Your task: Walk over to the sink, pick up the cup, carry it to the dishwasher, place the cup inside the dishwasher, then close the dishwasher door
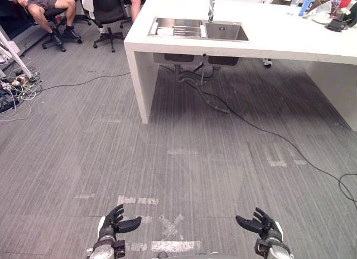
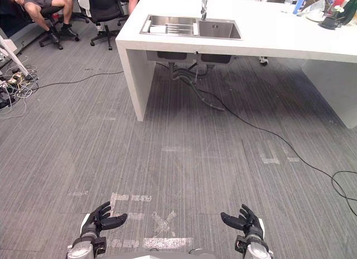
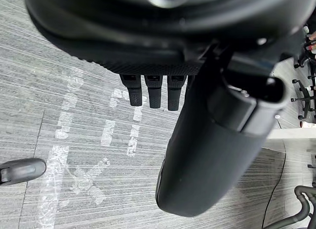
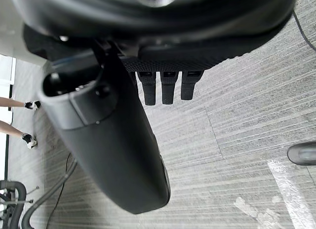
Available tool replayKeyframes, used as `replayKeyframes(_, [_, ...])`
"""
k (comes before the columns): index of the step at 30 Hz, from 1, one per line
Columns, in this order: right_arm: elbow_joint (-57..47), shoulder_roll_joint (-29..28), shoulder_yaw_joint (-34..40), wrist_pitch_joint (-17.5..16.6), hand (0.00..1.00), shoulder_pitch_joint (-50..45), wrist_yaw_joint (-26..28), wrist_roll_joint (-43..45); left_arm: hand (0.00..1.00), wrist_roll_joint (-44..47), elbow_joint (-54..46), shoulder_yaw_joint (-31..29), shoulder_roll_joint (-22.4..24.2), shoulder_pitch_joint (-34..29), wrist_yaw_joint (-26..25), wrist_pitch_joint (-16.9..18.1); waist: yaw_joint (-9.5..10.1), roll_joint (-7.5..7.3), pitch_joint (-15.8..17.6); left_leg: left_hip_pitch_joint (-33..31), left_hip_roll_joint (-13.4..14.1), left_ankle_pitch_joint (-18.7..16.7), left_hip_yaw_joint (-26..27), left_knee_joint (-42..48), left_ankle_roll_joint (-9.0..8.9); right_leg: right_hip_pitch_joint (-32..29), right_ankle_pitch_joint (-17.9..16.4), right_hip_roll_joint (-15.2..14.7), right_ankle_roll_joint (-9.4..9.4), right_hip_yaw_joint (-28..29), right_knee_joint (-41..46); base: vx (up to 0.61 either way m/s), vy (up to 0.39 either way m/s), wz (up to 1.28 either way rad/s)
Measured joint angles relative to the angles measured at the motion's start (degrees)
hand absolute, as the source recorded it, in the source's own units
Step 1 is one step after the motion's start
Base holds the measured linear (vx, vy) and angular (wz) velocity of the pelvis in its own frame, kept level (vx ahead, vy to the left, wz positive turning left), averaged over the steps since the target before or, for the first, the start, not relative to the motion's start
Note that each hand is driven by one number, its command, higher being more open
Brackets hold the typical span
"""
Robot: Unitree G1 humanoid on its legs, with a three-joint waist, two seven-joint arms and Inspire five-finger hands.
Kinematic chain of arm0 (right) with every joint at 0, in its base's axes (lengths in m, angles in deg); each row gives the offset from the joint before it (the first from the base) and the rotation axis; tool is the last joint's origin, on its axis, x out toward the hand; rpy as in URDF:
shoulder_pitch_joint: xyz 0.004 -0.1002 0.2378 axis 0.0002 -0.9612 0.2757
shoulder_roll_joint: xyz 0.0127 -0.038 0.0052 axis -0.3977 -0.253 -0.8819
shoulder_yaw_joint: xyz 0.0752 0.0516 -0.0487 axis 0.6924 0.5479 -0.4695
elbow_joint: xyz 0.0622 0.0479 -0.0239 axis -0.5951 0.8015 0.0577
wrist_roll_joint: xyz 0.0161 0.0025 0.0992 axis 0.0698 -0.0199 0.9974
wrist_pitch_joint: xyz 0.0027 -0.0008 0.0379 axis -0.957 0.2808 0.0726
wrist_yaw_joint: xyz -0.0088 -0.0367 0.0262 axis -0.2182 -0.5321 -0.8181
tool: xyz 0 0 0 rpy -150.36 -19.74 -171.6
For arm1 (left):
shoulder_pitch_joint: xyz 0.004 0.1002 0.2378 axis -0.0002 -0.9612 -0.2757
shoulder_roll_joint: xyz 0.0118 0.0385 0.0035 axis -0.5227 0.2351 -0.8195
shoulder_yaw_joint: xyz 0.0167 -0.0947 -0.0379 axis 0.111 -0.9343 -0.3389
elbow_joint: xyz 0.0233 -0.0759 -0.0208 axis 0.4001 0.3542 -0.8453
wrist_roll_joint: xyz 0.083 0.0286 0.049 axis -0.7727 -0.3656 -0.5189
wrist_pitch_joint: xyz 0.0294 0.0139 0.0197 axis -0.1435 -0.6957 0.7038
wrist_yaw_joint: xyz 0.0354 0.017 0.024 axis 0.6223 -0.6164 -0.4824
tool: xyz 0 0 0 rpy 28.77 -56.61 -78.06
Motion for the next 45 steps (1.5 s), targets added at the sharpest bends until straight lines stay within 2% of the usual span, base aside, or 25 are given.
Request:
replayKeyframes(7, [0.0, 1.9, 1.1, 0.0, 0.9, 0.0, -0.1, 0.0, 0.9, 0.0, 0.7, -0.1, -0.2, -0.4, 0.1, -0.1, -0.01, 0.01, 0.0, 0.0, 0.0, -0.2, 0.3, 0.2, -0.25, 0.0, 0.0, 0.0, -0.01, 0.1, 0.1, -0.02, -0.009, -0.01])
replayKeyframes(20, [0.0, 2.0, 1.0, 0.2, 0.9, 1.1, -0.1, -0.2, 0.9, -0.6, 1.5, 0.0, 0.5, -0.7, 0.0, -0.4, -0.06, 0.56, 0.4, 0.1, 0.1, -0.1, 2.3, -0.1, -0.06, -0.4, 0.0, 0.0, 0.01, 0.9, -0.1, 0.0, -0.002, -0.03])
replayKeyframes(21, [0.0, 2.0, 1.0, 0.2, 0.9, 1.4, -0.1, -0.2, 0.9, -0.6, 1.9, 0.0, 0.6, -0.5, 0.0, -0.4, -0.07, 0.61, 0.4, 0.0, 0.1, -0.5, 2.5, 0.0, -0.58, -0.6, 0.0, 0.0, 0.01, 1.2, 0.0, -0.01, -0.001, -0.1])
replayKeyframes(24, [0.0, 2.0, 1.0, 0.3, 0.9, 2.5, -0.3, -0.2, 0.9, -0.4, 2.2, 0.0, 0.9, -0.1, -0.1, -0.4, -0.09, 0.63, 1.2, -1.2, 0.2, -1.8, 3.2, 1.8, -0.06, -1.6, -0.6, -0.1, 0.22, 1.5, 0.9, -0.02, 0.002, -0.09])
replayKeyframes(26, [0.0, 2.5, 1.0, 0.3, 0.9, 3.1, -0.7, -0.2, 0.9, 0.2, 2.1, 0.1, 1.8, 0.0, -0.1, -0.4, 0.01, 0.43, 1.9, -3.8, 0.3, -5.5, 5.9, 6.7, 1.31, -5.8, -5.1, -2.5, 1.57, 0.2, 8.0, 0.0, 0.018, -0.05])
replayKeyframes(28, [0.0, 3.0, 0.9, 0.6, 0.9, 2.8, -0.8, -0.2, 0.9, 0.3, 2.2, 0.6, 2.6, -0.4, -0.1, -0.4, -0.03, -0.08, 2.7, -4.3, -0.4, -8.6, 7.4, 10.5, 1.7, -7.6, -8.9, -5.5, 3.48, -0.8, 14.3, 0.09, 0.058, -0.01])
replayKeyframes(29, [0.1, 3.3, 0.9, 0.9, 0.9, 2.7, -0.8, -0.2, 0.9, 0.3, 2.2, 1.3, 2.8, -0.9, -0.2, -0.5, -0.21, 0.04, 2.9, -4.2, -0.9, -10.4, 7.3, 11.9, 2.39, -8.6, -9.9, -7.0, 4.04, -1.2, 19.1, 0.13, 0.079, -0.09])
replayKeyframes(30, [0.2, 3.5, 0.5, 1.0, 0.9, 2.8, -0.8, -0.2, 0.9, 0.4, 2.2, 1.3, 3.0, -1.0, -0.3, -0.6, -0.05, 0.06, 3.0, -3.9, -1.0, -10.8, 7.3, 11.9, 2.64, -10.1, -10.0, -7.6, 4.1, -1.3, 22.8, 0.17, 0.082, -0.05])
replayKeyframes(31, [0.4, 3.5, -1.1, 1.0, 0.9, 3.0, -0.7, -0.2, 0.9, 1.3, 2.1, 1.4, 2.6, -0.7, -0.9, -0.7, -0.4, 0.76, 3.8, -2.5, -0.9, -11.6, 6.9, 11.7, 3.01, -15.4, -9.7, -9.2, 4.49, -2.9, 33.8, 0.16, 0.061, 0.02])
replayKeyframes(33, [1.7, 3.5, -2.6, 1.4, 0.9, 3.4, -0.4, -0.2, 0.9, 2.5, 2.0, 1.1, 1.9, -0.1, -1.6, -0.7, -0.77, 1.05, 5.1, -0.4, 0.3, -12.7, 6.5, 11.9, 3.05, -18.4, -11.5, -9.4, 2.24, -5.2, 34.9, 0.3, 0.041, 0.09])
replayKeyframes(36, [2.1, 3.7, -3.6, 1.6, 0.9, 3.9, -0.5, -0.2, 0.9, 4.0, 2.0, 1.1, 1.3, 0.9, -2.5, -0.7, -2.05, 2.53, 6.5, 2.0, 3.1, -13.2, 5.3, 11.6, 1.09, -23.0, -10.5, -7.1, 1.49, -8.4, 27.4, 0.38, -0.029, 0.22])
replayKeyframes(37, [2.1, 3.9, -3.6, 1.6, 0.9, 4.4, -0.5, -0.2, 0.9, 4.2, 2.0, 1.1, 1.2, 1.7, -2.5, -0.6, -2.51, 2.94, 7.4, 3.1, 3.9, -13.3, 4.8, 11.1, 0.27, -24.1, -8.5, -5.9, 1.55, -8.4, 23.4, 0.46, -0.083, 0.35])
replayKeyframes(38, [1.9, 4.3, -3.6, 1.6, 0.9, 4.5, -0.5, -0.1, 0.9, 4.6, 2.0, 1.1, 0.9, 2.4, -2.5, -0.6, -3.22, 2.9, 7.6, 4.5, 4.1, -13.7, 3.8, 9.8, -1.01, -25.4, -4.6, -4.7, 1.53, -7.5, 17.7, 0.6, -0.145, 0.46])
replayKeyframes(39, [1.7, 4.9, -3.6, 1.5, 0.9, 4.1, -0.5, -0.1, 0.9, 4.6, 2.1, 1.1, 0.6, 2.9, -2.6, -0.4, -3.41, 2.32, 7.5, 6.8, 3.6, -14.9, 3.0, 8.8, -2.85, -26.5, -0.6, -4.4, 0.63, -5.1, 14.7, 0.53, -0.165, 0.46])
replayKeyframes(40, [1.7, 5.2, -3.6, 1.5, 0.9, 3.7, -0.6, -0.1, 0.9, 4.6, 2.1, 1.0, 0.6, 3.0, -2.6, -0.4, -3.52, 1.71, 7.4, 8.1, 3.3, -15.6, 2.5, 8.7, -3.91, -26.8, 2.0, -4.4, -0.85, -3.8, 15.2, 0.57, -0.226, 0.51])
replayKeyframes(41, [1.7, 6.1, -3.6, 1.6, 0.9, 3.0, -0.6, -0.1, 0.9, 4.6, 2.4, 1.0, 1.0, 3.0, -2.6, -0.4, -4.08, 1.78, 7.3, 9.8, 3.8, -16.9, 1.3, 10.0, -5.8, -27.2, 4.1, -4.9, -4.0, -2.5, 20.6, 0.56, -0.278, 0.41])
replayKeyframes(42, [1.7, 6.6, -3.6, 1.6, 0.9, 3.0, -0.6, -0.1, 0.9, 4.6, 2.3, 1.0, 1.6, 3.2, -2.6, -0.2, -4.45, 2.93, 7.0, 7.7, 5.7, -17.5, 1.0, 15.8, -6.84, -27.6, -0.1, -4.7, -4.35, -3.3, 24.1, 0.55, -0.301, 0.38])
replayKeyframes(43, [1.7, 6.7, -3.6, 1.6, 0.9, 3.3, -0.6, -0.1, 0.9, 4.6, 2.2, 1.0, 1.8, 3.3, -2.6, -0.2, -4.64, 3.31, 7.2, 5.8, 6.6, -17.6, 0.8, 20.9, -7.47, -26.7, -1.8, -4.4, -4.07, -3.9, 24.3, 0.54, -0.321, 0.28])
replayKeyframes(44, [1.6, 6.7, -3.6, 1.6, 0.9, 3.5, -0.5, 0.0, 0.9, 4.7, 2.0, 1.0, 2.3, 3.8, -2.6, -0.2, -4.82, 3.89, 7.6, 0.9, 9.9, -15.6, 0.9, 33.9, -10.37, -23.7, -3.4, -3.6, -5.35, -5.1, 23.6, 0.54, -0.316, 0.25])
replayKeyframes(45, [1.6, 6.7, -3.6, 1.6, 0.9, 3.3, -0.5, 0.1, 0.9, 4.8, 1.3, 1.0, 2.9, 3.6, -2.6, -0.2, -4.54, 4.12, 7.8, -3.1, 13.7, -14.1, 1.3, 46.9, -12.41, -19.5, -4.8, -2.1, -6.16, -5.7, 21.9, 0.55, -0.303, 0.13])
